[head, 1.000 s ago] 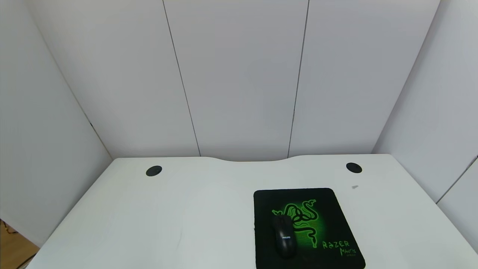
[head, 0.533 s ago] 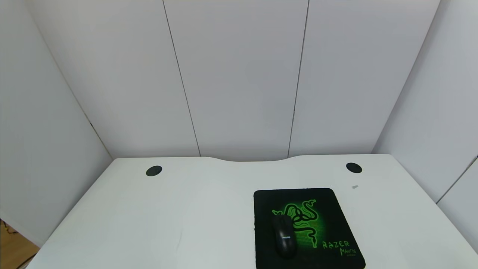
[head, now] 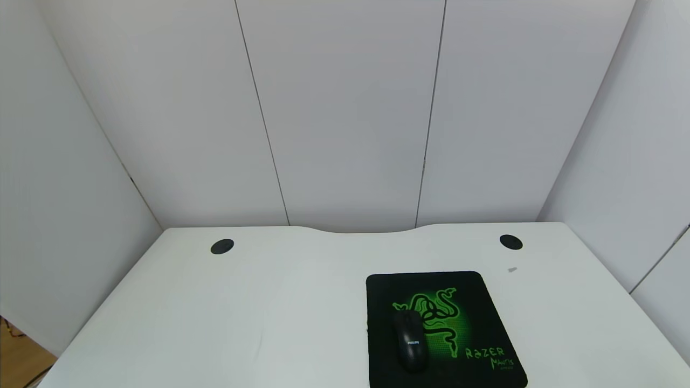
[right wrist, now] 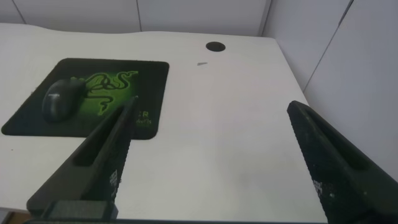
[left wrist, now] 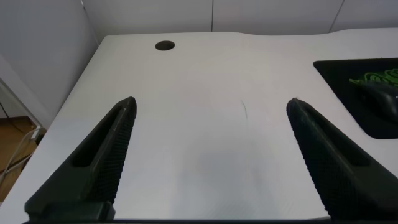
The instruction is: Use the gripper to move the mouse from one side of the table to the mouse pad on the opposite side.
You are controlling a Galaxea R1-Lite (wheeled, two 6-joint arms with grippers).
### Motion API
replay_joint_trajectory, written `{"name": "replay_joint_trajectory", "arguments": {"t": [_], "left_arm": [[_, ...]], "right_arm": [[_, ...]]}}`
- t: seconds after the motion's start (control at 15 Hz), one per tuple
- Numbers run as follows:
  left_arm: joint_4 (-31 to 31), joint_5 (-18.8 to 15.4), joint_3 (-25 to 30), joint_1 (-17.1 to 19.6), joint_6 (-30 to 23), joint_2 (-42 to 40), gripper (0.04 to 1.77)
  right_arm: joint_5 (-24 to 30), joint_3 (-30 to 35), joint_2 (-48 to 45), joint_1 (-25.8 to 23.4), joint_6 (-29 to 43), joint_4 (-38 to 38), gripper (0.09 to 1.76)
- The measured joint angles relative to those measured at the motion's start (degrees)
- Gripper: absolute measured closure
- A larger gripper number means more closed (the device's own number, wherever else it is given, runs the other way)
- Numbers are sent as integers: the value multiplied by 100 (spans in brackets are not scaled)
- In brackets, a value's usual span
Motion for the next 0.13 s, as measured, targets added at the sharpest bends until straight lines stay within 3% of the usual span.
{"name": "replay_joint_trajectory", "arguments": {"t": [0.13], "left_arm": [[0,-2,-2,0,0,1,9]], "right_arm": [[0,0,0,0,0,0,14]]}}
